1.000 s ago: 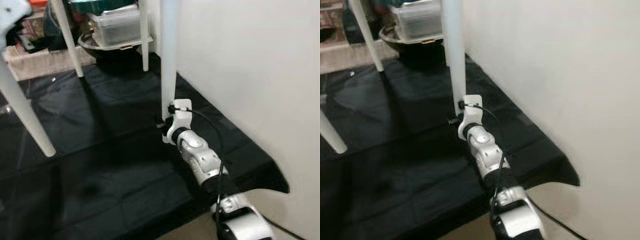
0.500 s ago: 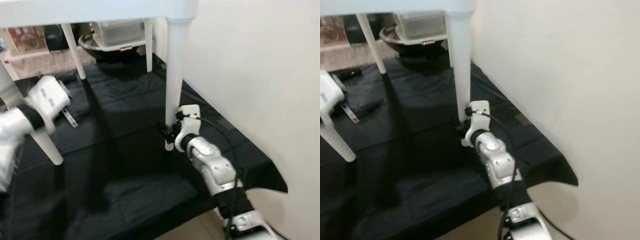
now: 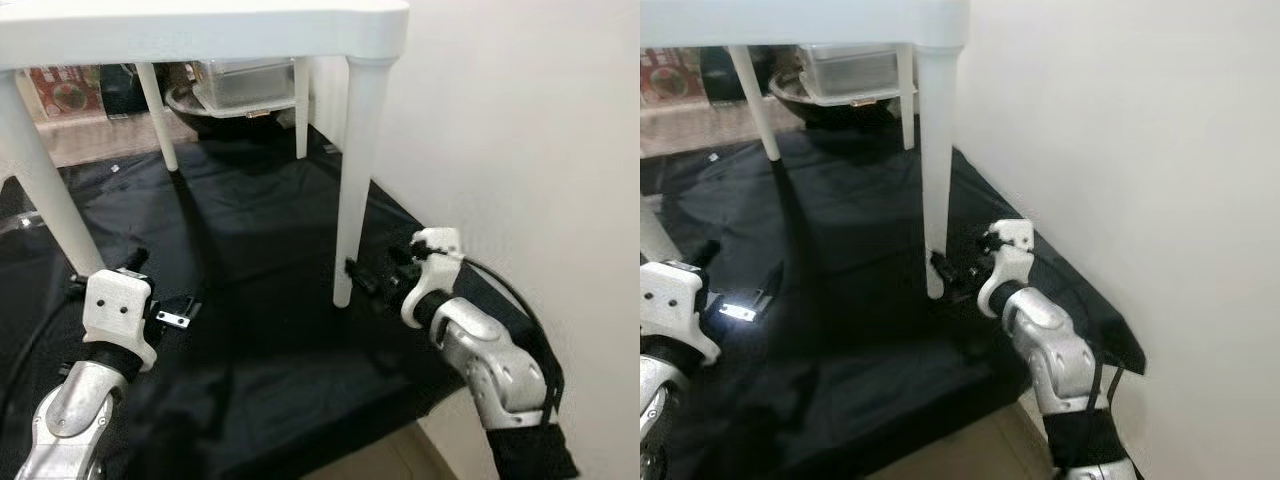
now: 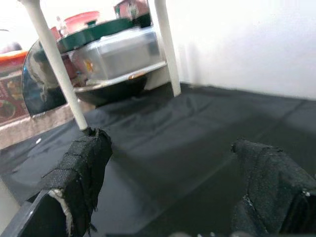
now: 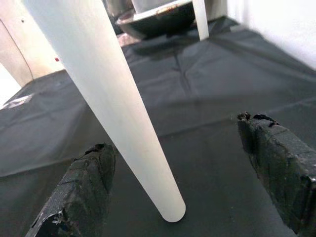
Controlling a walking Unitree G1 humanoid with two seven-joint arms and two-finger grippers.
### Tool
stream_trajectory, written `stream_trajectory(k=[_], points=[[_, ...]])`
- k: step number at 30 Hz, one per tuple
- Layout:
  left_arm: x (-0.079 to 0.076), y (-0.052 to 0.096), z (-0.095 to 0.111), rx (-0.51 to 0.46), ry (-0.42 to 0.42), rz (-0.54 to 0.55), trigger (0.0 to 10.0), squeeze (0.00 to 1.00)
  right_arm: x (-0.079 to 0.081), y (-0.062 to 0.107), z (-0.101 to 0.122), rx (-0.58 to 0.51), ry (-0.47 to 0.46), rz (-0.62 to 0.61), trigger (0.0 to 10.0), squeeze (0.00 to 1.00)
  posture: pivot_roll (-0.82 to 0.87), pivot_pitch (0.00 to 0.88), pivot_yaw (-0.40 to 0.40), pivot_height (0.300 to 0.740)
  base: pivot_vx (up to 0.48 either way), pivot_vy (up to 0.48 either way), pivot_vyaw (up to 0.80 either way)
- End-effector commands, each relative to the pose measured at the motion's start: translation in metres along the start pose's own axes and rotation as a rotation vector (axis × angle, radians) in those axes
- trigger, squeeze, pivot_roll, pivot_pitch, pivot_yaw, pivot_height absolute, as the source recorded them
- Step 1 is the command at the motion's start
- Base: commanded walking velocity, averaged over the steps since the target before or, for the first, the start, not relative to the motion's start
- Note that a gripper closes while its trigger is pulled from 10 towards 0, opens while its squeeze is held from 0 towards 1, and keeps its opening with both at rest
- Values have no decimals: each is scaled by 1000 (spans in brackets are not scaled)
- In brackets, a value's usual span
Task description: Building children table
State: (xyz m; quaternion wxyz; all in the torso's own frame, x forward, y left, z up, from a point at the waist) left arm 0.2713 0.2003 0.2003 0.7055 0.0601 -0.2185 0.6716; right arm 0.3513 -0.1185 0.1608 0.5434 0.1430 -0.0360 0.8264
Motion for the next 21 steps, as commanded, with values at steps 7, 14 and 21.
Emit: stream_trajectory(k=[7, 14, 21], points=[[-8, 11, -10, 75, 91, 64, 10000, 0, -14, 8, 0, -6, 47, -81, 10000, 0, 27, 0, -55, 740, -82, 0, 0], [-21, 13, -11, 112, 127, 74, 10000, 0, -11, 9, 0, 4, 44, -108, 10000, 0, 21, 0, -47, 740, -395, 0, 0], [-33, 15, -10, 136, 157, 61, 10000, 0, -9, 13, -2, 16, 90, -111, 10000, 0, 19, 0, -41, 740, -399, 0, 71]])
Point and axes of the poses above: a point about 5 cm out from each wrist's last joint towards the gripper, its own y axis pointing back from the gripper into the wrist, its own z axis along the axis of the wrist's last joint, x = y × z, the point moved 5 cm from there along -y, pointing out of the wrist towards the gripper, and after that the axes turned 11 degrees about -y, right-handed, at the moved point
